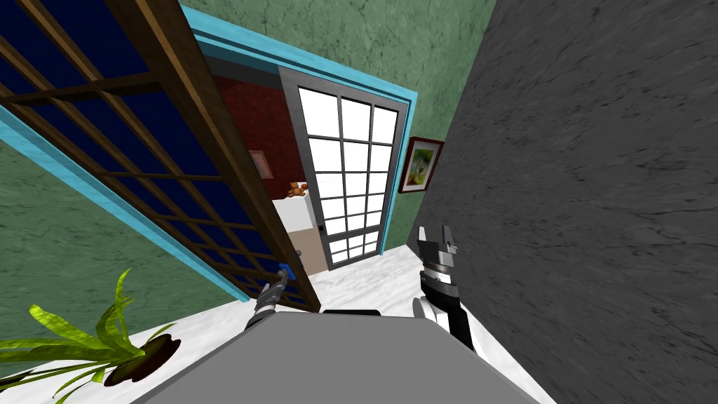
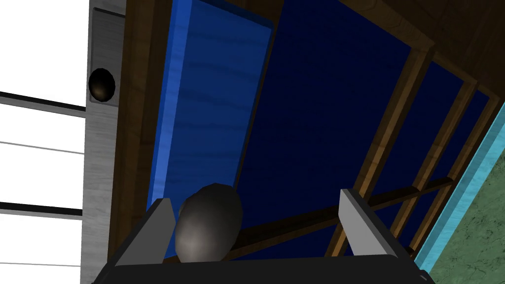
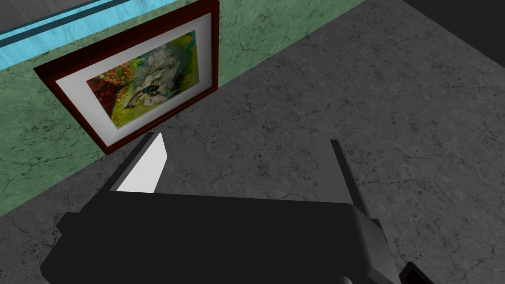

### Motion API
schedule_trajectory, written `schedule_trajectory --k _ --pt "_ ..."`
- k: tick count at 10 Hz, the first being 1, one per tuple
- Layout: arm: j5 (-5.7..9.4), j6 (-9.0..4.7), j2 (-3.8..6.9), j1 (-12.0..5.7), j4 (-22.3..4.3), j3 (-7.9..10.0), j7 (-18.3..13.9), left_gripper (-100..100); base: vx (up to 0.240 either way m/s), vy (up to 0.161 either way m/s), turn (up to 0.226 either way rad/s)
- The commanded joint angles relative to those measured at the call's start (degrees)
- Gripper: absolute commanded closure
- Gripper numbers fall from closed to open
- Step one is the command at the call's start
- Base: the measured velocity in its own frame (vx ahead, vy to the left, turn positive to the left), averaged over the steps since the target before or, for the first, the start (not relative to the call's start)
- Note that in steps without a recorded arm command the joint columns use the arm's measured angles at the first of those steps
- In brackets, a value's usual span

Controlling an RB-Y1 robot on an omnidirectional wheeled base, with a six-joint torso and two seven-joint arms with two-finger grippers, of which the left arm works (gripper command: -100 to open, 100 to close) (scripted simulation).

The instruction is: Pull the door open

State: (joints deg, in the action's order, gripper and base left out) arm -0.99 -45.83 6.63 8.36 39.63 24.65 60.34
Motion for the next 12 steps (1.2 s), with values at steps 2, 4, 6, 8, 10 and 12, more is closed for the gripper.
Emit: schedule_trajectory --k 2,4,6,8,10,12 --pt "1.75 0.25 1.29 0.85 -1.7 0.70 -3.0 100 -0.042 0.000 -0.002" --pt "1.75 0.25 1.29 0.85 -1.7 0.70 -3.0 100 -0.039 -0.004 0.013" --pt "2.52 0.18 1.58 1.14 -1.8 0.24 -5.1 100 -0.028 0.014 -0.008" --pt "2.90 0.15 1.73 1.28 -1.9 0.01 -6.2 100 -0.038 -0.002 0.010" --pt "2.90 0.15 1.73 1.28 -1.1 0.01 -6.2 100 -0.009 0.001 0.001" --pt "2.90 0.15 1.73 1.28 -1.9 0.01 -6.2 100 -0.008 -0.009 -0.002"
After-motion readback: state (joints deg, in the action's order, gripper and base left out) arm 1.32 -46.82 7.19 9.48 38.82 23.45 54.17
